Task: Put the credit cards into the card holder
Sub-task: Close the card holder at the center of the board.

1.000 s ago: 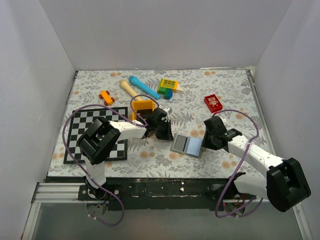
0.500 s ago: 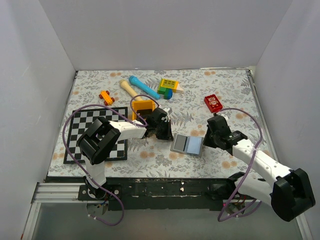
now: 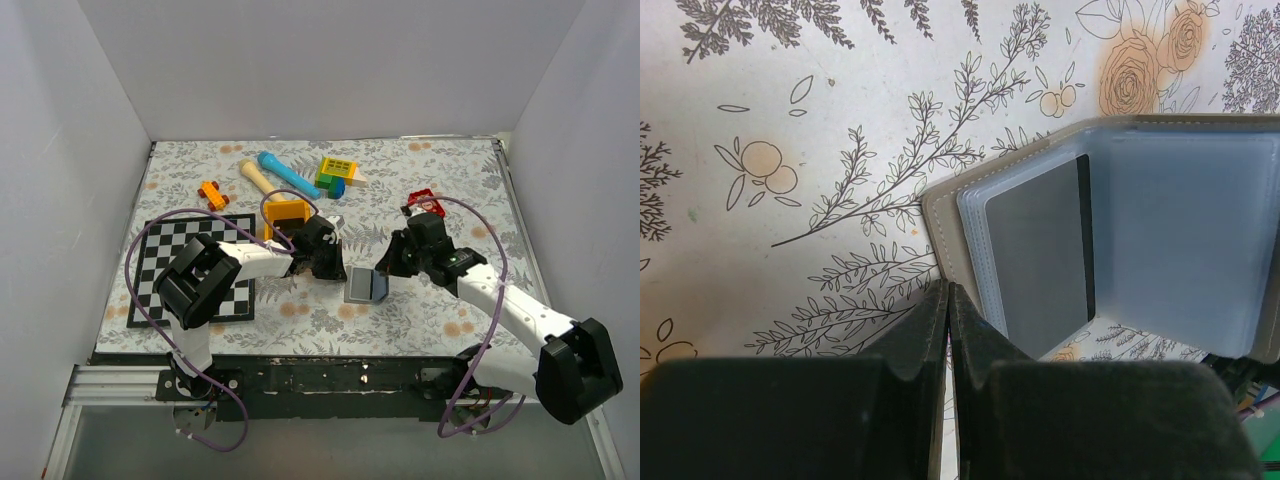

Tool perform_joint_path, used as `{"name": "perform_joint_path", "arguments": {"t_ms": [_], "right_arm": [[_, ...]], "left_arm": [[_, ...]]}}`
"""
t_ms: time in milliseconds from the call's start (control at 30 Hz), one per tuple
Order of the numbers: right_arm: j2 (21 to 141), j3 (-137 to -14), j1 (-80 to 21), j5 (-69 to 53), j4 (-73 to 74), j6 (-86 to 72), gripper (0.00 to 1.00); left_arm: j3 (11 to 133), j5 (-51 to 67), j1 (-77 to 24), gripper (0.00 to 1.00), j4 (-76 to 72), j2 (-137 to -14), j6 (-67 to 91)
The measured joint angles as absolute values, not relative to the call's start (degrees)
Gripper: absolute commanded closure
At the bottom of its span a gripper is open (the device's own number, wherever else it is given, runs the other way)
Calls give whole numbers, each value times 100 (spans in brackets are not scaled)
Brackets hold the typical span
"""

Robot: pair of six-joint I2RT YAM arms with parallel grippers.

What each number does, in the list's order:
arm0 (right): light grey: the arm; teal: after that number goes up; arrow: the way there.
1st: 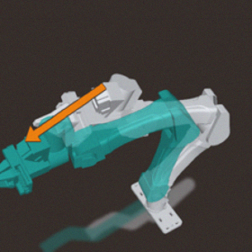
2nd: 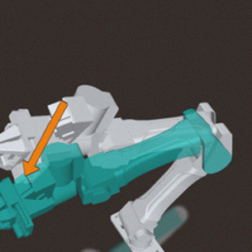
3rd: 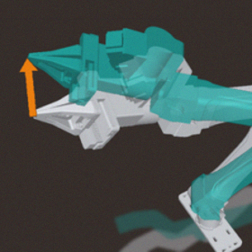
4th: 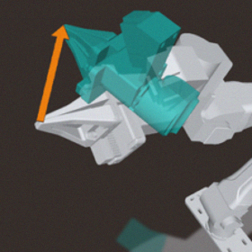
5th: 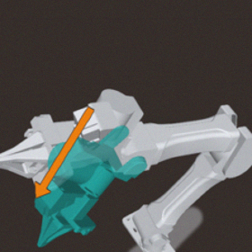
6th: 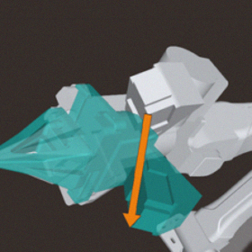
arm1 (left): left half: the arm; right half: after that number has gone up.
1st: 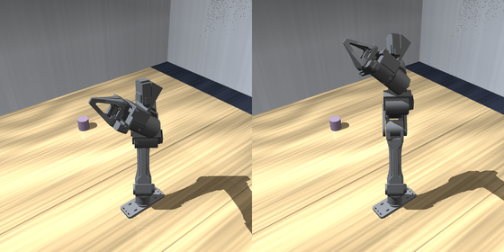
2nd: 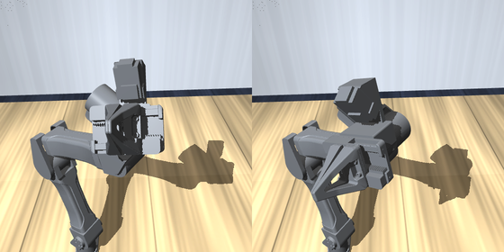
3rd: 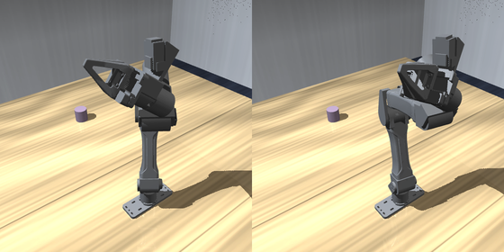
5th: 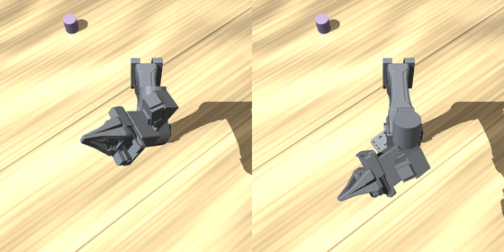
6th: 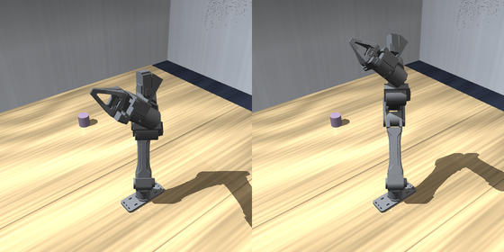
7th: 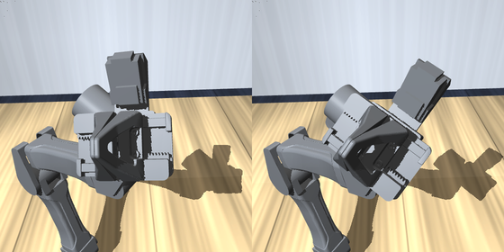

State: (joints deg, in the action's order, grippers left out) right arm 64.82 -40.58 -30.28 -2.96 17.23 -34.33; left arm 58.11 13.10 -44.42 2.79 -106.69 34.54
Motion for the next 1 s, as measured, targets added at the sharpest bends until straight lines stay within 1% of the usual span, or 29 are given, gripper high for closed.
{"name": "perform_joint_path", "arguments": {"t_ms": [233,400,467,533,567,600,667,767,1000], "right_arm": [[7059,-4174,-3251,-1074,923,-3457,99],[7529,-4036,-3343,-1634,104,-3601,99],[7690,-3903,-3356,-1837,-239,-3658,78],[7797,-3767,-3378,-2029,-482,-3726,53],[7813,-3726,-3387,-2102,-545,-3758,46],[7802,-3677,-3393,-2152,-615,-3774,42],[7669,-3607,-3413,-2156,-663,-3732,41],[7129,-3503,-3415,-2064,-589,-3699,41],[5684,-3411,-3415,-1041,34,-3557,42]], "left_arm": [[5780,1315,-4442,100,226,-10669,3479],[5745,1315,-4442,100,167,-10667,3514],[5725,1315,-4442,100,134,-10663,3522],[5693,1315,-4442,100,95,-10650,3548],[5671,1317,-4442,100,75,-10643,3562],[5653,1317,-4442,100,56,-10639,3577],[5614,1330,-4442,100,1,-10628,3603],[5579,1337,-4442,100,-40,-10617,3625],[5575,1337,-4442,100,-49,-10615,3623]]}}
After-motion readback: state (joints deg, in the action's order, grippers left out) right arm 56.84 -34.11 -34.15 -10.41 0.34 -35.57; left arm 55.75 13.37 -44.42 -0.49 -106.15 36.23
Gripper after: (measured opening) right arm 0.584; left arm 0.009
